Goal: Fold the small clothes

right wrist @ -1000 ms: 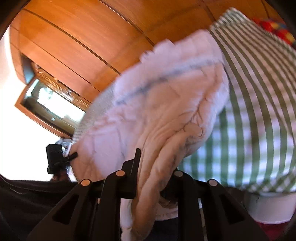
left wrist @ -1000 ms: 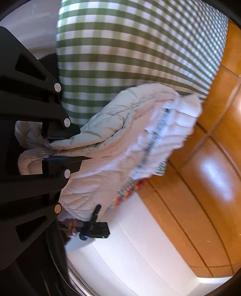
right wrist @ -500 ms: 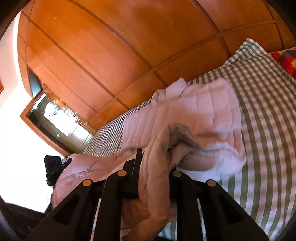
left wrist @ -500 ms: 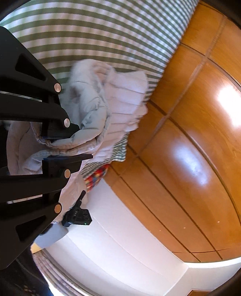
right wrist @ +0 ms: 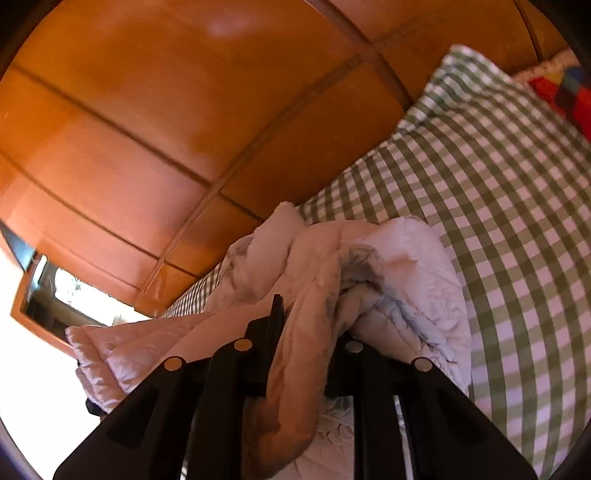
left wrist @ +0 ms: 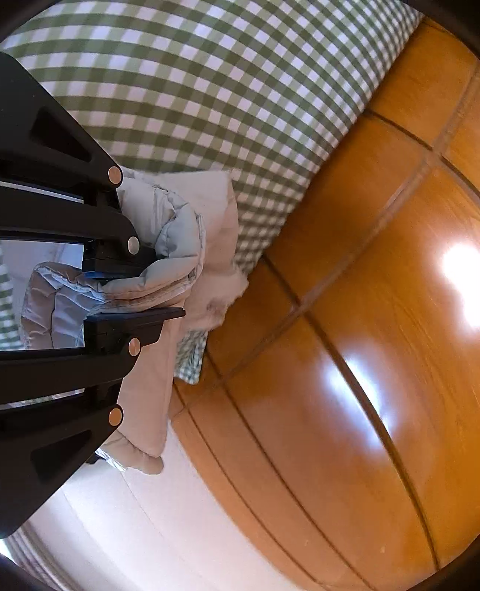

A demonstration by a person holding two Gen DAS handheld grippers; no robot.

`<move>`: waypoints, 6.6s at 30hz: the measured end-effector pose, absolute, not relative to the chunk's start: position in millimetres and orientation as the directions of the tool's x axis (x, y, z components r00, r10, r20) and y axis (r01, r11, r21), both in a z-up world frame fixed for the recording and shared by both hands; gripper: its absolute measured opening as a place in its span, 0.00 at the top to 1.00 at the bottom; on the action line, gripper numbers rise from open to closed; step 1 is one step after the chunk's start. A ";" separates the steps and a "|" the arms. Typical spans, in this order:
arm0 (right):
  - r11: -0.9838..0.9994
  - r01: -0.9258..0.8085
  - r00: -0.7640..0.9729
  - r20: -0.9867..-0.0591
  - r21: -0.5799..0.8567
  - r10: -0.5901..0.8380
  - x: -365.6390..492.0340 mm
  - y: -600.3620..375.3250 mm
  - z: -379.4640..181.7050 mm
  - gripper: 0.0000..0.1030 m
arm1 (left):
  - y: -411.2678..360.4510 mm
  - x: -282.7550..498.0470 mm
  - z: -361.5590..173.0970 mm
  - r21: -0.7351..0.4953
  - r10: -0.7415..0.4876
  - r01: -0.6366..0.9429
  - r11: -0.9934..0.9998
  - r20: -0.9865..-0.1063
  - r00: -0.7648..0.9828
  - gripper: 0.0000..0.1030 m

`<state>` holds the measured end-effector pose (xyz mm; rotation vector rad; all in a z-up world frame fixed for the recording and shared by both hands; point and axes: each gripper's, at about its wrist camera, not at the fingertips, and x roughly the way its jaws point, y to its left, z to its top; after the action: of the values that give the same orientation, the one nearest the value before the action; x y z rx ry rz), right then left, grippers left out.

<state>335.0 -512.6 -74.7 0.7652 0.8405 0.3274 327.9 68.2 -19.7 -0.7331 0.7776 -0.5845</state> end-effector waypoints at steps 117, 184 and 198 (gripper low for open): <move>0.974 0.070 0.751 -0.654 0.216 0.091 167.6 -419.8 -29.9 0.26 | 14.1 111.3 -9.9 -0.187 -0.188 0.082 0.979 -0.674 0.715 0.89; 0.998 0.030 0.667 -0.745 0.049 0.017 201.1 -359.9 -85.0 0.12 | 14.6 218.9 -43.3 -0.190 -0.218 0.117 0.975 -0.695 0.685 0.93; 0.997 0.063 0.639 -0.769 0.039 -0.010 210.2 -359.6 -116.1 0.10 | -0.3 189.7 -34.7 -0.084 -0.057 -0.002 0.996 -0.694 0.718 0.87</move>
<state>210.2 -359.6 -116.1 0.0639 0.8763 -0.0418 189.7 -0.3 -34.7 -0.0803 0.7699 -0.0307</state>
